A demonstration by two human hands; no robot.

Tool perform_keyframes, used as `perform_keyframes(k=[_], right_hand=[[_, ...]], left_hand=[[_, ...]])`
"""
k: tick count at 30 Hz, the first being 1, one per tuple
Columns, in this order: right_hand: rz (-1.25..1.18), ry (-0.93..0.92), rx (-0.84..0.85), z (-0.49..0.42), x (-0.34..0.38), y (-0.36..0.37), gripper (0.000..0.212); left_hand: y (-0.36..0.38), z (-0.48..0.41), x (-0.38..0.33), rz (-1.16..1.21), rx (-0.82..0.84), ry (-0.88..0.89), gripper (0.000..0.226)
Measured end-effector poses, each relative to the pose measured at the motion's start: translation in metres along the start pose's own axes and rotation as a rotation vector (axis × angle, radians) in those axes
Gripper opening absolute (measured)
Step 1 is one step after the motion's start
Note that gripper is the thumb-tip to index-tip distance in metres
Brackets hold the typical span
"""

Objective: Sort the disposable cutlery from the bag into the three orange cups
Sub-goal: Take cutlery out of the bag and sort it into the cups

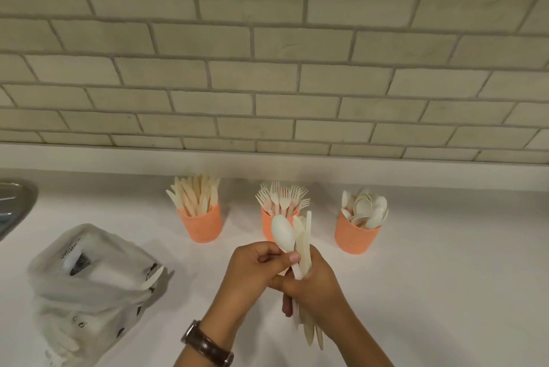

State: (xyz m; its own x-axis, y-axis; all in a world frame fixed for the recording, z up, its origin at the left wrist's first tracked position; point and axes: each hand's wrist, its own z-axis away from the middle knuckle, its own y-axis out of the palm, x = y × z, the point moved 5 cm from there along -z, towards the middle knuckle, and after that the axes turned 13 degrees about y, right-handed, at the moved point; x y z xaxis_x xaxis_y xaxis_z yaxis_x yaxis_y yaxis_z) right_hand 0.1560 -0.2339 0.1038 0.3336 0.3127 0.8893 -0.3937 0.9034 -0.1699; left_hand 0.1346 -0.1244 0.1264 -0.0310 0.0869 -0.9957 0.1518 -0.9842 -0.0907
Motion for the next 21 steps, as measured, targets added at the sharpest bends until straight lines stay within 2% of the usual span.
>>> perform_keyframes(k=[5,7,9,12,15,19,21], right_hand=[[-0.186,-0.066,0.181,0.018,0.002,-0.021,0.032],[-0.301,-0.011,0.217,0.026,-0.003,-0.032,0.041],[-0.393,0.065,0.155,0.031,-0.013,-0.05,0.049],[-0.536,0.16,-0.003,0.033,-0.034,-0.084,0.035],[-0.655,0.224,-0.106,0.037,-0.052,-0.12,0.032],[-0.738,0.235,-0.121,0.041,-0.059,-0.154,0.03],[-0.738,0.224,-0.115,0.041,-0.06,-0.164,0.029]], left_hand=[[0.016,-0.003,-0.009,0.235,0.093,-0.041,0.025],[0.025,-0.009,-0.015,0.298,0.072,-0.04,0.021],[0.032,-0.021,-0.025,0.355,0.029,0.001,0.016],[0.038,-0.048,-0.041,0.41,-0.101,0.116,0.008],[0.06,-0.075,-0.049,0.298,-0.161,0.261,0.011],[0.104,-0.097,-0.038,-0.003,-0.194,0.416,0.022],[0.12,-0.103,-0.03,-0.089,-0.229,0.477,0.016]])
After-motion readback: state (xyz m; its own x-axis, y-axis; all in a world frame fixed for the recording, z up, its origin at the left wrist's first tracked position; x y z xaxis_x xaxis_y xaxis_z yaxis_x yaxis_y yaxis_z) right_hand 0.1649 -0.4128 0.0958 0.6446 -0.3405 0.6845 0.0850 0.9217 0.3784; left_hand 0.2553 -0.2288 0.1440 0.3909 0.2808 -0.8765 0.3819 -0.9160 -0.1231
